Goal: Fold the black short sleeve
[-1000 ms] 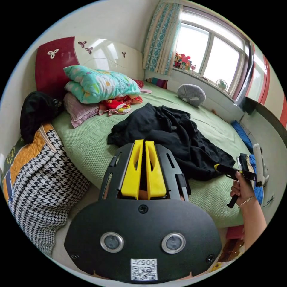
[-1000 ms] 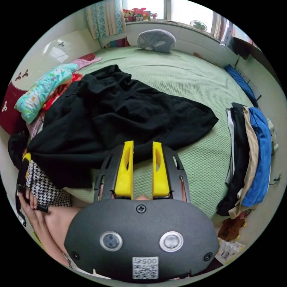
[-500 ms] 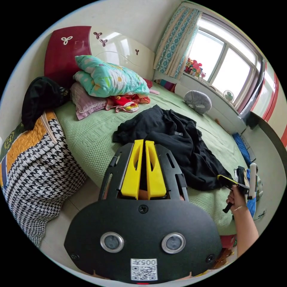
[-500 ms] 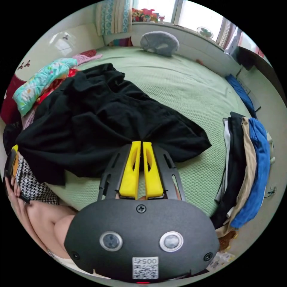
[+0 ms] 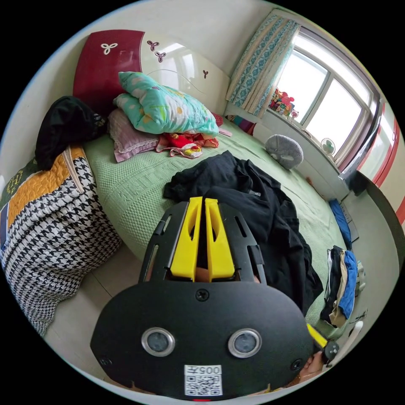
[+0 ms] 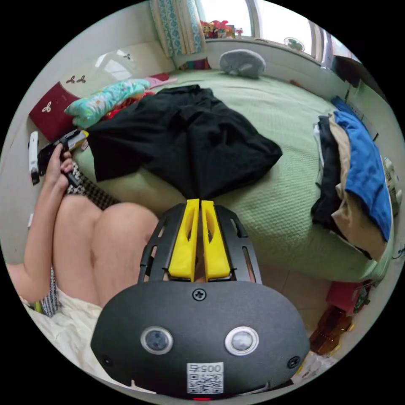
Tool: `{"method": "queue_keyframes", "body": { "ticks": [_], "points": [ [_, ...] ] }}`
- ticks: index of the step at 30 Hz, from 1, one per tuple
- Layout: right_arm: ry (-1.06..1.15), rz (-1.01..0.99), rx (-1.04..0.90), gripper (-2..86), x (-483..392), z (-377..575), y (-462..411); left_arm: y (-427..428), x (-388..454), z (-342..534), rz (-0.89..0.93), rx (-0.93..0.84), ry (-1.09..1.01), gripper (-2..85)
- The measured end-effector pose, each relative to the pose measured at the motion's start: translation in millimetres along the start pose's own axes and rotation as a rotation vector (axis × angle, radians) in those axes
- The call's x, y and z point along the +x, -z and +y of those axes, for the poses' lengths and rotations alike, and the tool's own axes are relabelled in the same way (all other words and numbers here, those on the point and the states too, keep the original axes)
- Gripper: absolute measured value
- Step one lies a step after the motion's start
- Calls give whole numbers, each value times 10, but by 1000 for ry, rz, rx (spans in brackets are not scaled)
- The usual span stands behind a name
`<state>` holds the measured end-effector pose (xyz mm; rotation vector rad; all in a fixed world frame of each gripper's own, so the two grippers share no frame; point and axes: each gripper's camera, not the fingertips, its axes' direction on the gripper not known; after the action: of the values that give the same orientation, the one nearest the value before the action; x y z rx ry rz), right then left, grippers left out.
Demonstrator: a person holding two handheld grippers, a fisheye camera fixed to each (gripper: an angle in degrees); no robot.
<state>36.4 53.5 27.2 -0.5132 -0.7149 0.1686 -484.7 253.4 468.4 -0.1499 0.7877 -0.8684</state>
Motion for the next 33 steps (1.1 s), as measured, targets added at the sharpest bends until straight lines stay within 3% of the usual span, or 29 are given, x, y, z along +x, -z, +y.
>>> {"method": "queue_keyframes", "body": {
  "ticks": [3, 10, 14, 19, 23, 33],
  "points": [
    [33, -5, -73, -9, -46, -17, 11, -5, -42, -7, 8, -11, 7, 10],
    [133, 98, 87, 45, -48, -640, 328, -20, -72, -31, 1, -17, -5, 11],
    [189, 112, -3, 66, -1, -1063, 108, -34, -79, -43, -4, -22, -7, 12],
    [224, 225, -106, 21, 22, -1353, -314, -62, -110, -71, 4, -26, 12, 15],
    [238, 207, -99, -9, 14, -1350, -296, -80, -122, -87, 5, -29, 22, 17],
    [185, 34, 100, -16, 88, -729, 795, -108, -111, -117, -3, -27, 12, 17]
  ]
}}
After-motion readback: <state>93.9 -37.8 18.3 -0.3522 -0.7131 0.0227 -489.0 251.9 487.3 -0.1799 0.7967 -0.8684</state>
